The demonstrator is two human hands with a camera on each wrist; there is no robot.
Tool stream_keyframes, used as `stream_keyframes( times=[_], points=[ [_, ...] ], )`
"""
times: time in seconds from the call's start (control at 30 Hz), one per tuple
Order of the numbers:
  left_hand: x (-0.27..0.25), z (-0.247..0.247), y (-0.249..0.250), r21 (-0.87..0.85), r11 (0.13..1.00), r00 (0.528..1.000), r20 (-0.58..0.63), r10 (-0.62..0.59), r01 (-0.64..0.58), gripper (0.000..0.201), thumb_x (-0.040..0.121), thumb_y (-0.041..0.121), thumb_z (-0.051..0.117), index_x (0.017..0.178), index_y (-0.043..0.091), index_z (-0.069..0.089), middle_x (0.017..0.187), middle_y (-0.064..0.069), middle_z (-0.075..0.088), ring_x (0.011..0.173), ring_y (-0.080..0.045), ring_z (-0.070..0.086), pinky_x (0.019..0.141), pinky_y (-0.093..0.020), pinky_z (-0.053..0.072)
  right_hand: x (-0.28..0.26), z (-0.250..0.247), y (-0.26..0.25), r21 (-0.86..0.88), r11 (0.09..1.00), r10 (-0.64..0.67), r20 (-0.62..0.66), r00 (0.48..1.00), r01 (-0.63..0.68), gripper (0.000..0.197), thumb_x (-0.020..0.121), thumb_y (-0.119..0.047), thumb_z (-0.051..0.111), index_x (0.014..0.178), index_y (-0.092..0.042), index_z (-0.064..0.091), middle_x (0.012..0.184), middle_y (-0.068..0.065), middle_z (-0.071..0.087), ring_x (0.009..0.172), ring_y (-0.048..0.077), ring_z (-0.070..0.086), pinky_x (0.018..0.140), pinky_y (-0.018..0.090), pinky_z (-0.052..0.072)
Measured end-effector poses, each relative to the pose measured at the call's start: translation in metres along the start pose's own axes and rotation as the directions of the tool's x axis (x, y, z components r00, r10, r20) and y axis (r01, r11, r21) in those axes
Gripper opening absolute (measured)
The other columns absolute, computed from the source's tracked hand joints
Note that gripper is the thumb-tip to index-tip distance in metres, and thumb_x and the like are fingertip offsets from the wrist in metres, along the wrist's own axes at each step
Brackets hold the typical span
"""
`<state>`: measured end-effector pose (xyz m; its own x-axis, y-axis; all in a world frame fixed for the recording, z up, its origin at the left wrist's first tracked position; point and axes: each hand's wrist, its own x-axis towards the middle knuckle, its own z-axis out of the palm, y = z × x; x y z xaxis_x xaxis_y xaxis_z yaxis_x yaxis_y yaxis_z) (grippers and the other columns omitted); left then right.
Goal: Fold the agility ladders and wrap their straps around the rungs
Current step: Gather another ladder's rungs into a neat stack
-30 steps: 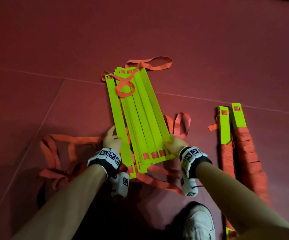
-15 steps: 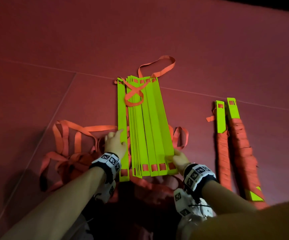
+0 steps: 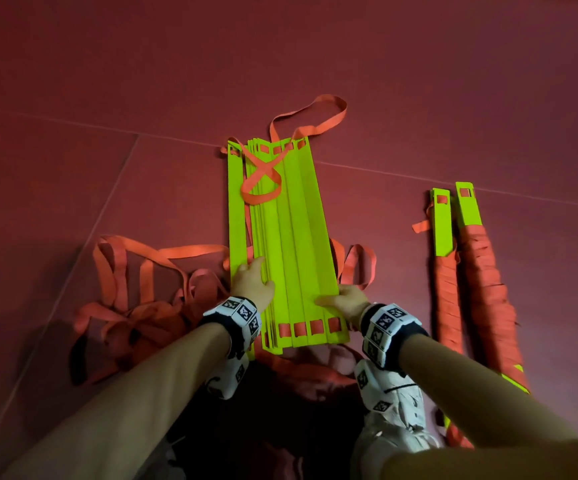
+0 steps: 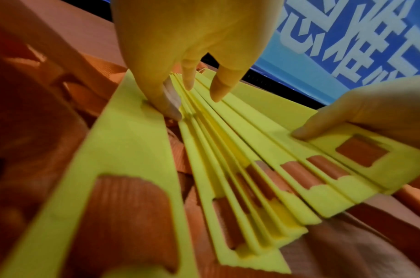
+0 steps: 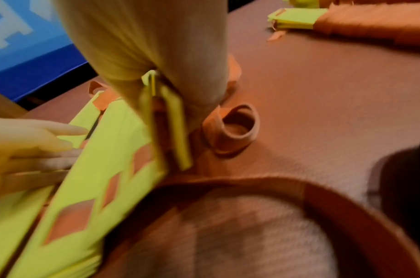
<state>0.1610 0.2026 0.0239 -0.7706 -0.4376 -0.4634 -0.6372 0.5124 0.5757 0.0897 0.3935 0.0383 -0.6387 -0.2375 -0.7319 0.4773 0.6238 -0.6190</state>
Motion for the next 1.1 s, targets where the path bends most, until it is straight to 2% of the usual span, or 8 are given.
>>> stream_keyframes(
  times=[0.27,0.5,0.57,0.67,0.77,0.9,1.03,1.1],
  points=[
    [-0.018,0.01,0.002,0.018,1.0,1.0,-0.004,-0.024,0.024,0.067,0.092,0.016,0.056,0.152,0.02,0.026,0.152,-0.014,0.028,0.127,-0.036,0.046,0.103,-0.043,0.044,-0.01,0.017,-0.015,-0.219,0.976,-0.015,-0.138,0.99,-0.016,0.034,0.091,-0.006,0.053,0.124,0.002,0.051,0.113,0.019,0.061,0.104,0.032,0.059,0.073,0.03,0.041],
    [-0.017,0.012,0.015,-0.283,0.941,0.982,0.029,-0.186,0.187,0.07,0.092,0.021,0.06,0.153,0.019,0.026,0.137,-0.016,0.05,0.117,-0.033,0.055,0.094,-0.037,0.048,-0.013,0.019,-0.021,-0.124,0.989,0.065,-0.16,0.985,-0.085,0.077,0.091,-0.06,0.048,0.134,0.004,0.047,0.131,0.019,0.055,0.122,0.034,0.052,0.101,0.035,0.039],
    [-0.017,0.013,0.014,-0.441,0.858,0.964,0.093,-0.248,0.263,0.069,0.091,0.019,0.061,0.152,0.02,0.028,0.141,-0.015,0.048,0.121,-0.032,0.053,0.1,-0.042,0.047,-0.015,0.018,-0.019,-0.182,0.98,0.055,-0.122,0.991,-0.077,0.08,0.085,-0.063,0.056,0.134,0.0,0.049,0.126,0.017,0.059,0.117,0.031,0.056,0.096,0.034,0.044],
    [-0.019,0.022,0.006,-0.485,0.824,0.956,0.147,-0.253,0.293,0.068,0.089,0.019,0.061,0.15,0.024,0.032,0.135,-0.019,0.052,0.119,-0.033,0.054,0.101,-0.045,0.047,-0.02,0.016,-0.017,-0.231,0.972,0.041,-0.037,0.998,-0.049,0.046,0.095,-0.033,0.057,0.127,-0.001,0.055,0.117,0.017,0.064,0.108,0.03,0.061,0.078,0.026,0.045],
    [-0.023,0.026,0.001,-0.436,0.865,0.968,0.155,-0.2,0.248,0.066,0.09,0.022,0.062,0.149,0.024,0.034,0.127,-0.018,0.057,0.112,-0.034,0.058,0.097,-0.04,0.049,-0.023,0.014,-0.02,-0.325,0.944,0.063,0.015,0.998,-0.055,0.019,0.093,-0.021,0.056,0.098,-0.004,0.064,0.082,0.01,0.059,0.072,0.021,0.055,0.057,0.025,0.04],
    [-0.02,0.03,0.001,-0.426,0.874,0.971,0.145,-0.189,0.234,0.067,0.092,0.025,0.063,0.15,0.025,0.031,0.131,-0.012,0.055,0.118,-0.03,0.054,0.098,-0.033,0.043,-0.019,0.013,-0.025,-0.383,0.918,0.12,0.026,0.992,-0.101,0.034,0.097,-0.015,0.048,0.064,-0.014,0.039,0.064,0.001,0.04,0.054,0.01,0.035,0.042,0.018,0.028],
    [-0.014,0.034,0.008,-0.56,0.781,0.961,0.171,-0.217,0.276,0.072,0.092,0.021,0.063,0.153,0.023,0.024,0.152,-0.012,0.036,0.135,-0.032,0.041,0.109,-0.048,0.038,-0.016,0.017,-0.023,-0.303,0.947,0.129,0.054,0.99,-0.107,0.028,0.098,-0.016,0.047,0.071,-0.022,0.042,0.079,-0.002,0.045,0.07,0.011,0.044,0.064,0.022,0.039],
    [-0.009,0.036,0.011,-0.606,0.734,0.951,0.215,-0.22,0.307,0.069,0.095,0.017,0.06,0.153,0.021,0.023,0.155,-0.01,0.032,0.139,-0.031,0.036,0.111,-0.048,0.035,-0.017,0.018,-0.022,-0.176,0.979,0.112,0.031,0.993,-0.105,0.019,0.1,-0.026,0.045,0.099,-0.012,0.059,0.105,0.011,0.057,0.088,0.019,0.057,0.083,0.028,0.04]
  ],
)
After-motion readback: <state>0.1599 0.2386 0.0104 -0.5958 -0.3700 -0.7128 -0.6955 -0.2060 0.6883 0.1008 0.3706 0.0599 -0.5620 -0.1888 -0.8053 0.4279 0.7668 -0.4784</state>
